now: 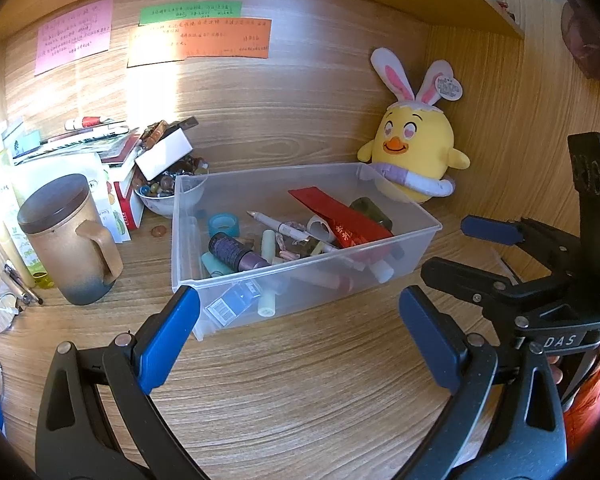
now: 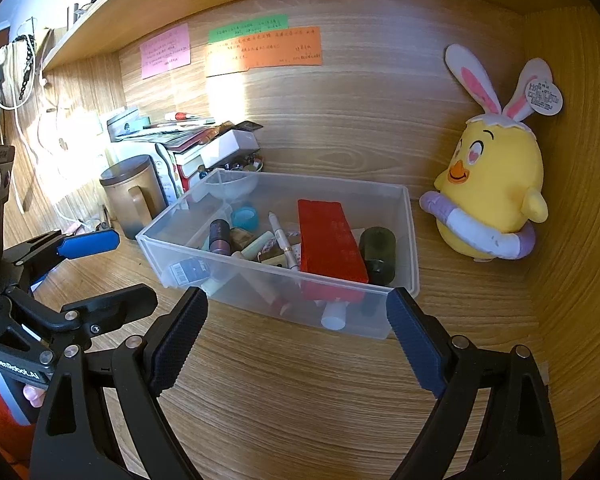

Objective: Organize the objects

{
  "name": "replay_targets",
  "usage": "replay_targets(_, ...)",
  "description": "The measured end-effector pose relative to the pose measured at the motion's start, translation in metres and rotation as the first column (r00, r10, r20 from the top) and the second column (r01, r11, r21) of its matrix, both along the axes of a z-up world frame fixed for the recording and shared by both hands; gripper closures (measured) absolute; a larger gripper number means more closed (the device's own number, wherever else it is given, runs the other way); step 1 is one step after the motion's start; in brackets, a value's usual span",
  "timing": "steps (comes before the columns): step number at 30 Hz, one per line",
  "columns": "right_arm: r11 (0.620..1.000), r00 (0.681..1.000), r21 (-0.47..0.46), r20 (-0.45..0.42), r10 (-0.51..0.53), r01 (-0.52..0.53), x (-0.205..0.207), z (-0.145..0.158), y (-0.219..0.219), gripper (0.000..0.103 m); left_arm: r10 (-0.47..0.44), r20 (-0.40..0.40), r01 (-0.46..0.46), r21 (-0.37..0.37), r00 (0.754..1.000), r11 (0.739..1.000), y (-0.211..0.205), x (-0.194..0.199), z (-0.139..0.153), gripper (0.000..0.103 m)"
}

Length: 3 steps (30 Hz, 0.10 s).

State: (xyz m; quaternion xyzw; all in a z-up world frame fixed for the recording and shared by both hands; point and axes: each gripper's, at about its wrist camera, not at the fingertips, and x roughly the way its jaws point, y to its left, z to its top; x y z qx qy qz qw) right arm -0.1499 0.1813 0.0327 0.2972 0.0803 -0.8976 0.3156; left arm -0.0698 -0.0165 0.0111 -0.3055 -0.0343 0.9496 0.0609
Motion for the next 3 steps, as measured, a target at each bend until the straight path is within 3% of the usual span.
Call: replay_targets(3, 1.000, 1.000, -0.001, 0.005, -0.003, 0.003, -0.0013, -0.0008, -0.0004, 0.013, 0.001, 0.003, -0.001, 0.002, 1.000, 1.000, -0.0006, 0.0001, 0.0000, 0.002)
